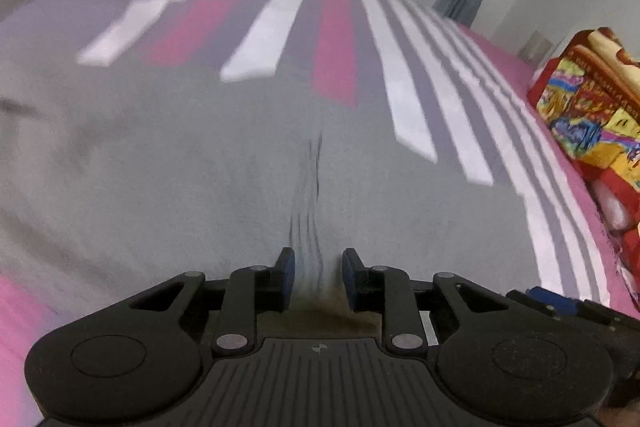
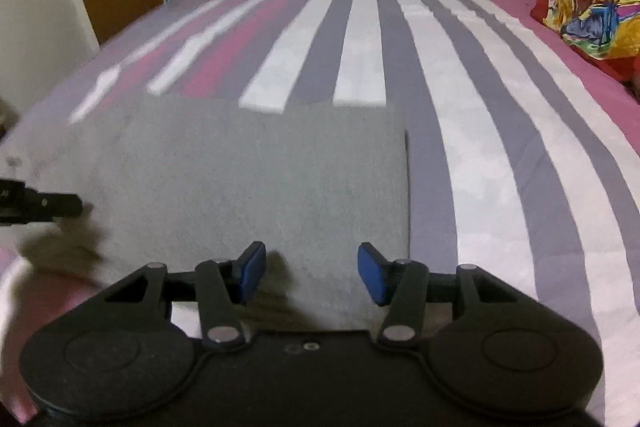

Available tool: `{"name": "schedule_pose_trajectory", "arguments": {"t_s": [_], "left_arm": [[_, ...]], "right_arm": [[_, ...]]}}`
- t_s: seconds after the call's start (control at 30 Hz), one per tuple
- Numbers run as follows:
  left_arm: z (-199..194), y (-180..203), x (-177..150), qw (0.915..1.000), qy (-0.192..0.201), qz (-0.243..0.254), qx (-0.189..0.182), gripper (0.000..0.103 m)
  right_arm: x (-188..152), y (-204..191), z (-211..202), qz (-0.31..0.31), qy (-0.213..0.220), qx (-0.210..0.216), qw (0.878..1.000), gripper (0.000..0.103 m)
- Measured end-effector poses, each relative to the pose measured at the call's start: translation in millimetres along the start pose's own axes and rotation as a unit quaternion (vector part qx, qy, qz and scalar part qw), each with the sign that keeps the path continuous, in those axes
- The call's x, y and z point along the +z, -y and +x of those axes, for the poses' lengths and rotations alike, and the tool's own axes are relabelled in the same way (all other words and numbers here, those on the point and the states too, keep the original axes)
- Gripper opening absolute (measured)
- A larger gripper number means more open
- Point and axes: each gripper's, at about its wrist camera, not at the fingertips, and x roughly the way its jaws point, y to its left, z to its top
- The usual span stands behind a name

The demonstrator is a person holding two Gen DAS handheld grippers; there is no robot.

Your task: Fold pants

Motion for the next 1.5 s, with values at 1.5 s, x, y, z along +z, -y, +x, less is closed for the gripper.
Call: {"name": "schedule_pose_trajectory", "arguments": {"t_s": [1.5], "left_arm": [[-47.2,-190.5,-6.2,0.9817,-0.004,-0.173,0.079,0.053]], "right_arm": [[8.5,-116.1,33.9,-0.068,-0.014,0.056,0.996,0.063]]}}
